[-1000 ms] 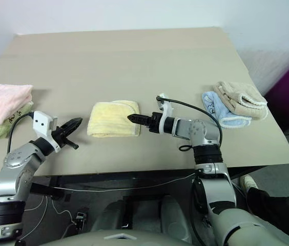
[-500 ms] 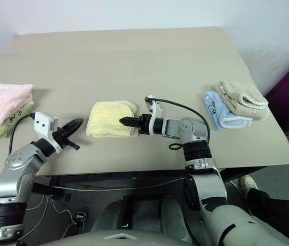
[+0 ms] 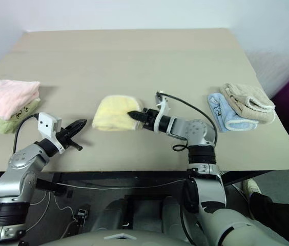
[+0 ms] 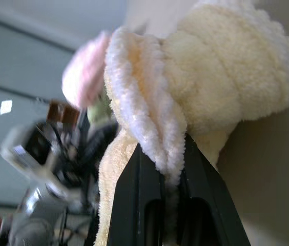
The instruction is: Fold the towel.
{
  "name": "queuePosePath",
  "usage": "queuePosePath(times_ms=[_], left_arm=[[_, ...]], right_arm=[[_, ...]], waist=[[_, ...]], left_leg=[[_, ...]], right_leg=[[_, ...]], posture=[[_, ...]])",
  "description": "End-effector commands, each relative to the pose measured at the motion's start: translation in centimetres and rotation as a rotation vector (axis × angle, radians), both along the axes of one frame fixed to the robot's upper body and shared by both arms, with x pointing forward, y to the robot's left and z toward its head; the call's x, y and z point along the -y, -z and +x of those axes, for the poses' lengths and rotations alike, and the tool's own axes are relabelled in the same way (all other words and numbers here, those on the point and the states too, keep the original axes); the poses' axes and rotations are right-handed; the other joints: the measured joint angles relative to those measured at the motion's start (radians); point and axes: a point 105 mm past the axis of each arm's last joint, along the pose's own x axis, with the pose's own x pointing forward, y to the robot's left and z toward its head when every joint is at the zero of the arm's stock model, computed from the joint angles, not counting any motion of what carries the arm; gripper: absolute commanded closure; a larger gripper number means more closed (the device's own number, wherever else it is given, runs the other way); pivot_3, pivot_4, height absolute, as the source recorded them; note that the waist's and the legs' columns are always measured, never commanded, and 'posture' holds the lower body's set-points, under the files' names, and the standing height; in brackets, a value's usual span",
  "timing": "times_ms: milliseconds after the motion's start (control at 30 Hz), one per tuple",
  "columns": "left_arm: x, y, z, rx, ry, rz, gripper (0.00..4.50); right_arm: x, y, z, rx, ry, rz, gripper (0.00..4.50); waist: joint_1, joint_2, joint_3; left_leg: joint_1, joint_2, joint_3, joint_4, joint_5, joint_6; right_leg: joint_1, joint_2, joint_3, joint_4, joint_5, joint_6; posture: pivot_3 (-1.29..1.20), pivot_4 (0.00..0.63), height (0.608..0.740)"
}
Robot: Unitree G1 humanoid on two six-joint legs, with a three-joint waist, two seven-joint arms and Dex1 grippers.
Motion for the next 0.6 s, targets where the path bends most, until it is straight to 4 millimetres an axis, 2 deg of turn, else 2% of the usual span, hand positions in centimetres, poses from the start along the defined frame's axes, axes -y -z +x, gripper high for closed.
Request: queuePosePath(times_ms=[33, 167, 233, 333, 400, 467, 600], left_arm=[[0.9, -1.5, 0.0, 0.062, 0.032, 0.004, 4.5], [2.1, -0.9, 0.4, 0.043, 0.074, -0.011, 4.5], [2.9, -0.6, 0.7, 0.034, 0.102, -0.018, 4.5], [4.0, -0.5, 1.2, 0.028, 0.143, -0.023, 4.5], [4.7, -0.5, 1.5, 0.026, 0.169, -0.03, 4.5], [5.3, -0.5, 1.7, 0.023, 0.197, -0.032, 4.5], [6.3, -0.4, 2.0, 0.022, 0.232, -0.032, 4.5]], right_arm=[[5.8, -5.0, 1.4, 0.157, 0.239, 0.048, 4.48], [15.2, -8.9, 1.7, 0.254, 0.615, 0.038, 4.48], [19.1, -9.9, 1.3, 0.26, 0.783, 0.012, 4.48], [24.0, -10.9, 0.5, 0.244, 0.99, 0.014, 4.48], [26.7, -11.8, -0.4, 0.236, 1.106, 0.056, 4.48], [28.5, -12.0, -1.1, 0.201, 1.183, 0.099, 4.48], [30.4, -9.5, -2.1, 0.038, 1.29, 0.089, 4.48]], waist=[[0.007, 0.0, 0.0], [0.021, 0.0, 0.0], [0.025, 0.001, 0.0], [0.022, 0.001, 0.0], [0.017, 0.001, 0.0], [0.016, 0.001, 0.0], [0.016, 0.001, 0.0]], left_leg=[[0.0, 0.0, 0.0, 0.0, 0.0, 0.0], [0.0, -0.001, 0.0, 0.0, 0.0, 0.0], [0.0, -0.001, 0.0, 0.0, 0.0, 0.0], [0.0, -0.001, 0.0, 0.0, 0.0, 0.0], [0.0, 0.0, 0.001, 0.0, 0.0, 0.0], [0.0, 0.001, 0.001, 0.0, 0.0, 0.001], [0.0, 0.001, 0.002, 0.0, 0.0, 0.001]], right_leg=[[0.0, 0.0, 0.0, 0.0, 0.0, 0.0], [0.0, 0.0, 0.0, -0.001, 0.0, 0.0], [0.0, 0.0, 0.0, -0.001, 0.0, 0.0], [0.001, 0.0, 0.0, -0.001, 0.0, 0.0], [0.001, 0.0, 0.0, -0.001, 0.0, 0.0], [0.001, 0.001, 0.001, 0.0, 0.0, 0.0], [0.001, 0.002, 0.001, 0.0, 0.0, 0.0]], posture=[[0.0, 0.15, 0.74], [0.0, 0.15, 0.74], [0.0, 0.15, 0.74], [0.0, 0.15, 0.74], [0.0, 0.15, 0.74], [0.0, 0.15, 0.74], [0.0, 0.15, 0.74]])
